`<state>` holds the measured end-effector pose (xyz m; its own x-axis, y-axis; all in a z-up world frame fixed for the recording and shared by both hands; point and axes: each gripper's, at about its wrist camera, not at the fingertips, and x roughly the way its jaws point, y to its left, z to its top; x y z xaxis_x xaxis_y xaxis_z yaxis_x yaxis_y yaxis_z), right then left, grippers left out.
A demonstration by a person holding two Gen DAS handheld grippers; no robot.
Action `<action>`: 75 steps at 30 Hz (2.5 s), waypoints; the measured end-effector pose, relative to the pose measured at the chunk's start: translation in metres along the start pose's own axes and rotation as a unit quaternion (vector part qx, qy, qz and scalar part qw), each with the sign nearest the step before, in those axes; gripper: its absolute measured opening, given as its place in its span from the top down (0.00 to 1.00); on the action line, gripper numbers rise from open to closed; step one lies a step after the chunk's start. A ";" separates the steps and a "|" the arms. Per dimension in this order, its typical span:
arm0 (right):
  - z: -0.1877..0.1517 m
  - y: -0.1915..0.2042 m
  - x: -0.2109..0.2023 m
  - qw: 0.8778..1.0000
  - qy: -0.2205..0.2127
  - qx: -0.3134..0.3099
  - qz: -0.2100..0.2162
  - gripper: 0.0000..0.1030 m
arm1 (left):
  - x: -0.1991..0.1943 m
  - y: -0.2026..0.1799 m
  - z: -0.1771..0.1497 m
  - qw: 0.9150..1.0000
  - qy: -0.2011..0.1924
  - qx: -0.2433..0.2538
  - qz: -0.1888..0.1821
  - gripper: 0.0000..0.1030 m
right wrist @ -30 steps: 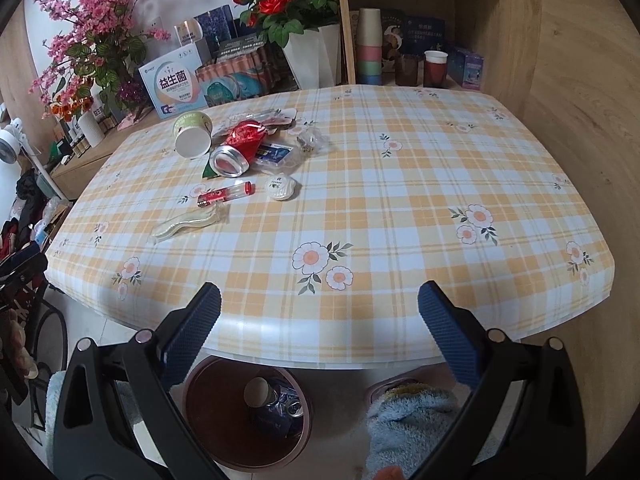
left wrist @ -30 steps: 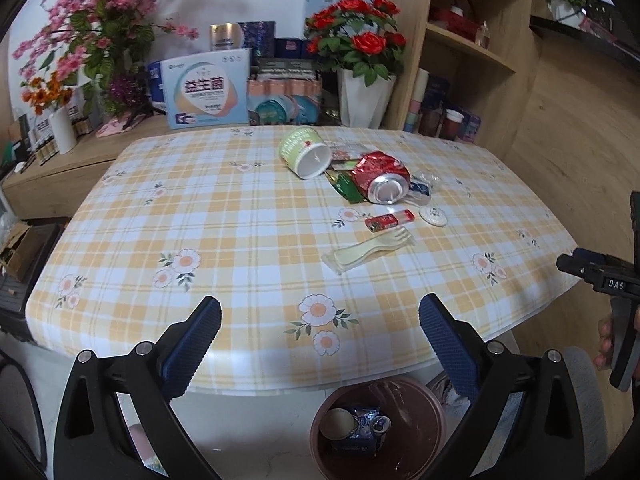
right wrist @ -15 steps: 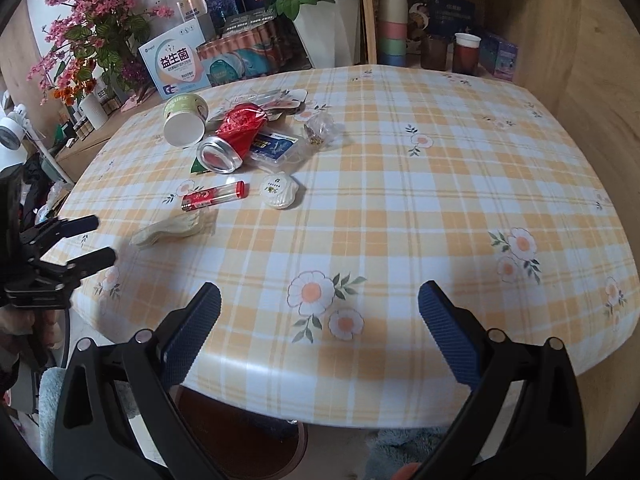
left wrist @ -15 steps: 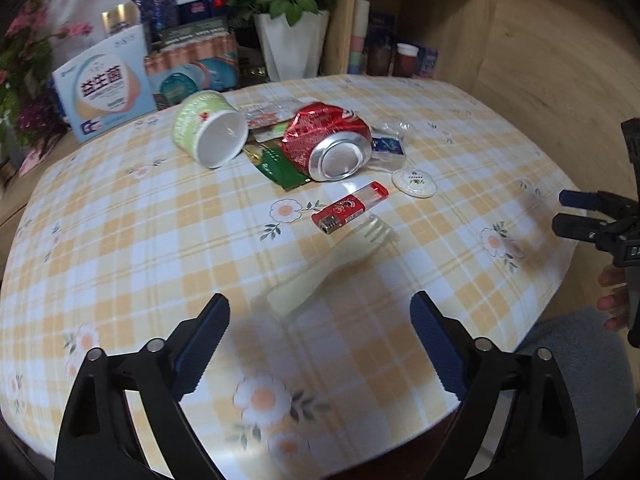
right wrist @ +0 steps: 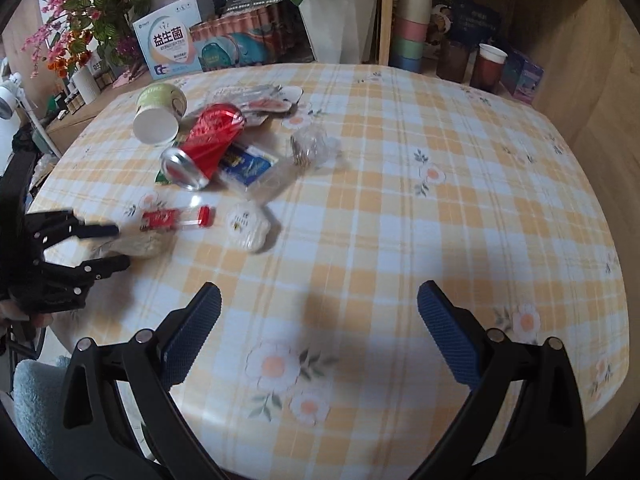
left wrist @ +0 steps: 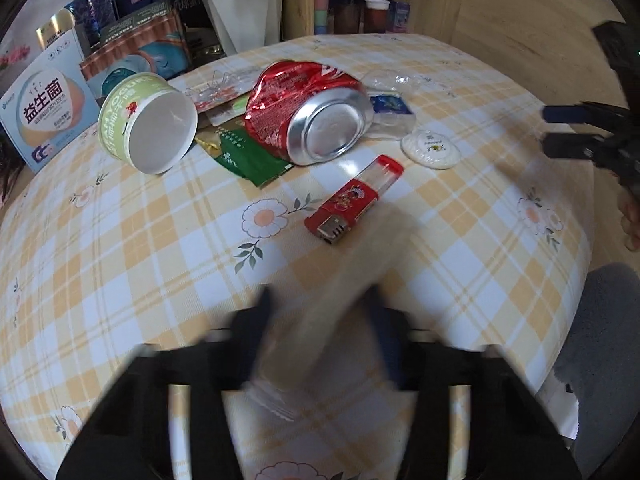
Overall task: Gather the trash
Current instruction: 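Reach the left tool to the plastic-wrapped fork and grasp it, then grasp the clear plastic wrapper with the right tool while the left tool holds the fork, then carry both items to the bin while the right tool releases the wrapper inside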
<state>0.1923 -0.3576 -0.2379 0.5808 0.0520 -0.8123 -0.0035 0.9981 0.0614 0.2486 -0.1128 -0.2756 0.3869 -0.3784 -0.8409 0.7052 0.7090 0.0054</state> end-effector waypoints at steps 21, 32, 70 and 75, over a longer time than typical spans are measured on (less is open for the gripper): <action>0.108 -0.008 0.109 0.999 -0.002 0.011 0.044 0.42 | -0.066 0.054 -0.036 0.973 -0.098 -0.208 -0.014 0.87; 0.090 -0.005 0.089 0.998 -0.009 0.033 0.043 0.81 | -0.095 0.055 -0.053 0.960 -0.120 -0.253 -0.003 0.87; -0.117 0.088 -0.131 0.982 -0.114 0.042 0.146 0.85 | -0.201 -0.072 -0.138 0.958 -0.152 -0.243 -0.025 0.87; -0.139 0.110 -0.132 0.983 -0.097 0.014 0.156 0.85 | -0.214 -0.081 -0.151 0.955 -0.157 -0.251 -0.013 0.87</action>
<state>0.0024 -0.2498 -0.2048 0.6997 0.3447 -0.6258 -0.1843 0.9333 0.3081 0.0191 0.0009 -0.1782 0.5874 -0.5043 -0.6330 0.3744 0.8627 -0.3398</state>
